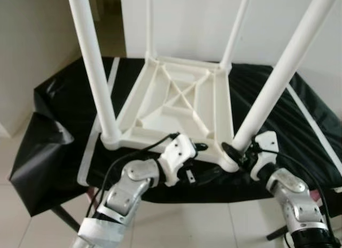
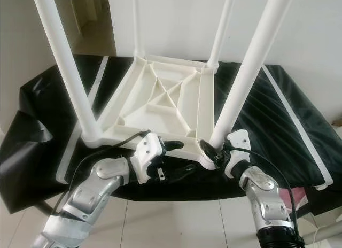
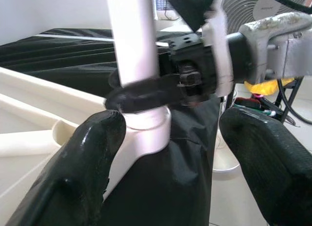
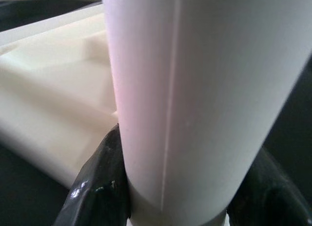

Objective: Building children table

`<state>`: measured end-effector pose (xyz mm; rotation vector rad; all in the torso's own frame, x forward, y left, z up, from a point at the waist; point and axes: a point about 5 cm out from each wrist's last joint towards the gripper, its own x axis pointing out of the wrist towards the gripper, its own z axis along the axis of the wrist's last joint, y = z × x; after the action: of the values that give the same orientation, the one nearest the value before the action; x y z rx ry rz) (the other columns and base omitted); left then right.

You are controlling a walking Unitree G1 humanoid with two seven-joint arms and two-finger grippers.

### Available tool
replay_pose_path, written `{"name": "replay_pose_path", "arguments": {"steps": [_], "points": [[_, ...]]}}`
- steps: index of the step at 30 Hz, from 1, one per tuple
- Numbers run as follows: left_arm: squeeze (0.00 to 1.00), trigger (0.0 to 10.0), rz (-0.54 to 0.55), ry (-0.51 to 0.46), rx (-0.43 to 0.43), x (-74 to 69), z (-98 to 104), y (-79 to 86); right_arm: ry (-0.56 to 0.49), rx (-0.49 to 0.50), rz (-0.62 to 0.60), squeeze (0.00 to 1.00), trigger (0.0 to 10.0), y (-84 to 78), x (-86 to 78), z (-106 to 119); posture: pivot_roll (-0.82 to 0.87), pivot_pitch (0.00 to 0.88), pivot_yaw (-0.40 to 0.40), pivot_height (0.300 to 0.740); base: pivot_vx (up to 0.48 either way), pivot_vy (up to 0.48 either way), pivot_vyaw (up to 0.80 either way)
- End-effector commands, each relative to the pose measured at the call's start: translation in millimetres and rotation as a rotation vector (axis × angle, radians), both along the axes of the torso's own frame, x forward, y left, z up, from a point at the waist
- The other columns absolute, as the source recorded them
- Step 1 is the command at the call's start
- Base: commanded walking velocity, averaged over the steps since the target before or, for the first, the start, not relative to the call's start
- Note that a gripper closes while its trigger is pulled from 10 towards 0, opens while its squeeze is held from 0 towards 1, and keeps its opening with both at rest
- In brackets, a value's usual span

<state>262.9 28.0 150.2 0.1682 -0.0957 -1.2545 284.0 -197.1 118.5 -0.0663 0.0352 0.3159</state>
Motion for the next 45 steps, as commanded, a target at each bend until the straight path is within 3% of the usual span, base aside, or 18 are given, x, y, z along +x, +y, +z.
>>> {"name": "replay_pose_path", "arguments": {"steps": [1, 4, 8, 9, 10, 12, 15, 19, 36, 37, 45], "points": [[0.0, 10.0, -0.025, 0.004, -0.008, -1.7, 1, -2.6, 0.09, -0.03, -0.12, 0.0, 10.0, -1.7, -2.7, -16, -0.04, 0.0, -0.026, 0.74, 0.0, 0.0, 0.0], [0.0, 10.0, -0.023, 0.004, -0.008, -1.8, 1, -2.3, 0.118, -0.005, -0.225, 0.0, 10.0, -0.2, -3.9, -20, -0.03, 0.0, -0.029, 0.74, 0.0, 0.0, 0.0], [0.0, 10.0, -0.024, 0.004, -0.01, -3.4, 0, -4.0, 0.172, 0.04, -0.456, 0.0, 10.0, 6.1, -9.2, -30, -0.03, 0.0, -0.034, 0.74, 0.0, 0.0, 0.0], [0.0, 10.0, -0.024, 0.004, -0.01, -3.4, 0, -4.0, 0.172, 0.04, -0.456, 0.0, 10.0, 6.1, -9.2, -30, -0.03, 0.0, -0.034, 0.74, 0.0, 0.0, 0.0], [0.0, 10.0, -0.024, 0.004, -0.013, -3.8, 1, -4.2, 0.19, 0.059, -0.547, 0.0, 10.0, 10.7, -11.3, -33, -0.03, 0.0, -0.037, 0.74, 0.0, 0.0, 0.0], [0.0, 10.0, -0.022, 0.003, -0.014, -3.8, 1, -3.8, 0.222, 0.104, -0.608, 0.0, 10.0, 17.4, -11.9, -36, -0.03, 0.0, -0.038, 0.74, 0.0, 0.0, 0.0], [0.0, 10.0, -0.022, 0.004, -0.014, -3.8, 1, -3.7, 0.221, 0.115, -0.626, 0.0, 10.0, 20.1, -11.5, -36, -0.03, 0.0, -0.038, 0.74, 0.0, 0.0, 0.0], [0.0, 10.0, -0.019, 0.002, -0.016, -3.1, 1, -4.2, 0.257, 0.199, -0.653, 0.0, 10.0, 40.6, -1.8, -34, -0.02, 0.0, -0.037, 0.74, 0.0, 0.0, 0.0], [0.0, 10.0, -0.021, -0.006, -0.011, -2.0, 1, -4.8, 0.191, 0.155, -0.655, 0.0, 10.0, 44.4, 0.2, -19, -0.03, 0.0, -0.036, 0.74, 0.0, 0.0, 0.0], [0.0, 10.0, -0.021, -0.005, -0.014, -2.5, 1, -5.2, 0.102, 0.152, -0.583, 1.0, 10.0, 45.3, -0.1, -8, -0.03, 0.0, -0.038, 0.74, 0.0, 0.0, 0.0], [0.0, 10.0, -0.021, 0.001, -0.013, -3.3, -1, -5.7, 0.02, 0.162, -0.408, 1.0, 10.0, 28.7, -10.7, -1, -0.03, 0.0, -0.035, 0.74, 0.0, 0.0, 0.0]]}}
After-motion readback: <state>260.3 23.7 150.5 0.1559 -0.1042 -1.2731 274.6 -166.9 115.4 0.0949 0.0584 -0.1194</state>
